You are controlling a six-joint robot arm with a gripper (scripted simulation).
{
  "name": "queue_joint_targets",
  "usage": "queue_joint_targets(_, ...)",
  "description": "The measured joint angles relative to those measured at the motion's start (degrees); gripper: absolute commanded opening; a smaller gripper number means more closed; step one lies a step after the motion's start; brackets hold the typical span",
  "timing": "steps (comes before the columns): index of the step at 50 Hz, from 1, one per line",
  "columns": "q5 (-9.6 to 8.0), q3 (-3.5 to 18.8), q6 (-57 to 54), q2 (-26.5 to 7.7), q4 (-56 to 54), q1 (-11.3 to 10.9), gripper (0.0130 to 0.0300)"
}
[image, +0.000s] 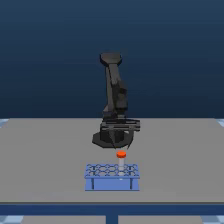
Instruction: Pick up the centrifuge tube on the rack
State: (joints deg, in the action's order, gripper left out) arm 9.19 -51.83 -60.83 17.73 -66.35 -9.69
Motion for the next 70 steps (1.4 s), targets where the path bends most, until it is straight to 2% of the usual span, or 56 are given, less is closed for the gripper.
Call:
queue_joint_targets(18, 0.14, 0.09, 0.84, -0.48, 1.23, -0.09, 0.0300)
queue_joint_targets(40, 0.76, -0.88, 9.06, -1.05, 9.93, -0.03, 0.0300)
queue_joint_targets(55, 1.93, -1.76, 17.96, -2.39, 18.90, -0.03, 0.0300)
queue_joint_targets(70, 3.91, -2.89, 27.31, -4.30, 28.07, -0.03, 0.0300)
